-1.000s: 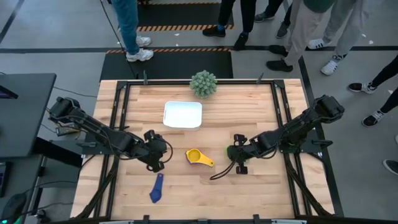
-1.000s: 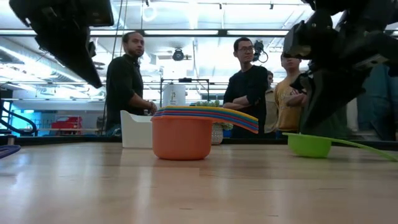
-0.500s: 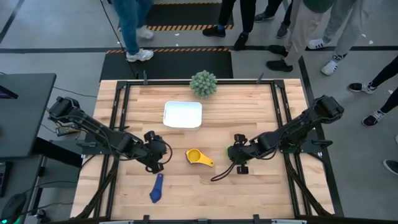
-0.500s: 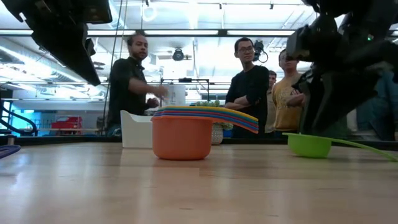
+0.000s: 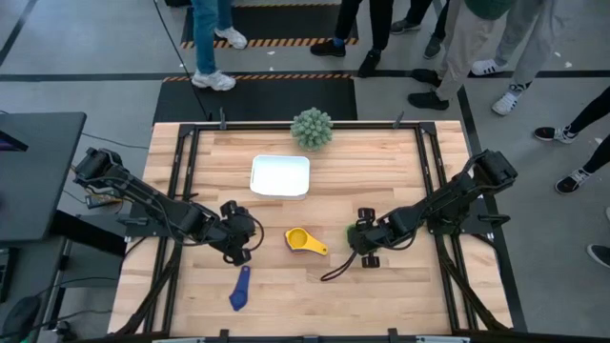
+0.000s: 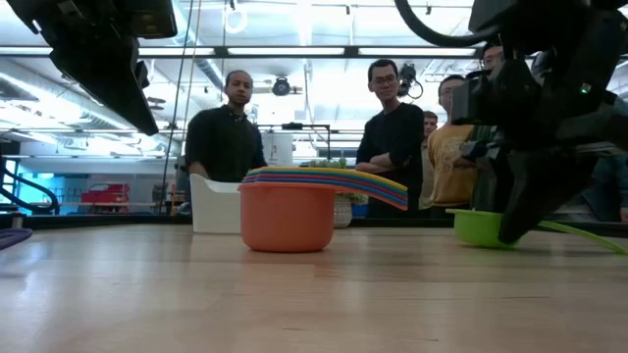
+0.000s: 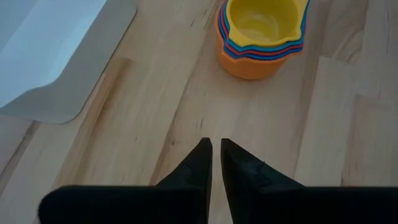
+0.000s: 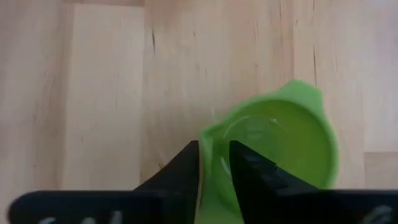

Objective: Nest measuring cups in basket
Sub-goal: Stack the green measuring cup on top of the yellow measuring cup

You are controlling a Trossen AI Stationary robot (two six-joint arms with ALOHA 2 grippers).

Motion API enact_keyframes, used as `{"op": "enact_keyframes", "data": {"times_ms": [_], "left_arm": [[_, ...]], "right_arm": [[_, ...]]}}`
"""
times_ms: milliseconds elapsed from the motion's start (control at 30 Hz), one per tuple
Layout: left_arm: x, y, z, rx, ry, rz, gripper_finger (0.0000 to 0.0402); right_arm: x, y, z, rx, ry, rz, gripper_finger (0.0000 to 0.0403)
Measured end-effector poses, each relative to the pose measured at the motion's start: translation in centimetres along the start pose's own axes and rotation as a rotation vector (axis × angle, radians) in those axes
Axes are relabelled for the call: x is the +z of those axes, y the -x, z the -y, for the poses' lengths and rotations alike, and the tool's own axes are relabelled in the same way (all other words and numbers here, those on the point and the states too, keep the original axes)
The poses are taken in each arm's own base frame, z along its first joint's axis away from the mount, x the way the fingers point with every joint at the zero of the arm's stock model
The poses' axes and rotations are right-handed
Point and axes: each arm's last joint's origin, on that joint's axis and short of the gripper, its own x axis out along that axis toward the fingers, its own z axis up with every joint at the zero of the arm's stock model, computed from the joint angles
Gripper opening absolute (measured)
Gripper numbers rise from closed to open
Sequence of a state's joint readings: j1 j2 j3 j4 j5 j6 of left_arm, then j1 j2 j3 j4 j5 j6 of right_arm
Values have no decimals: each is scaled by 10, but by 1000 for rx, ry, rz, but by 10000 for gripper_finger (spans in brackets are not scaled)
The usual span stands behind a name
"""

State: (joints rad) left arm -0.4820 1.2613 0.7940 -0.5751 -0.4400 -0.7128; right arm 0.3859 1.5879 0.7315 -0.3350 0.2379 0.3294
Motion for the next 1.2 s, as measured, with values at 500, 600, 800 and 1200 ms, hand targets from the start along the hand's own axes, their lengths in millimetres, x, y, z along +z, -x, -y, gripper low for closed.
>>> {"op": "enact_keyframes", "data": {"times_ms": [500, 600, 800, 1200], "left_arm": [[-3, 10, -7, 9, -6, -25, 38], [-2, 10, -7, -11, -3, -40, 38], [-1, 14, -9, -29, 10, -24, 38], [-23, 17, -28, -129, 206, 70, 38]], "right_arm": [[29, 19, -5, 17, 54, 70, 20], [49, 31, -8, 30, 86, 132, 15], [76, 48, -4, 8, 118, 223, 18], [117, 50, 0, 28, 151, 286, 18]]}}
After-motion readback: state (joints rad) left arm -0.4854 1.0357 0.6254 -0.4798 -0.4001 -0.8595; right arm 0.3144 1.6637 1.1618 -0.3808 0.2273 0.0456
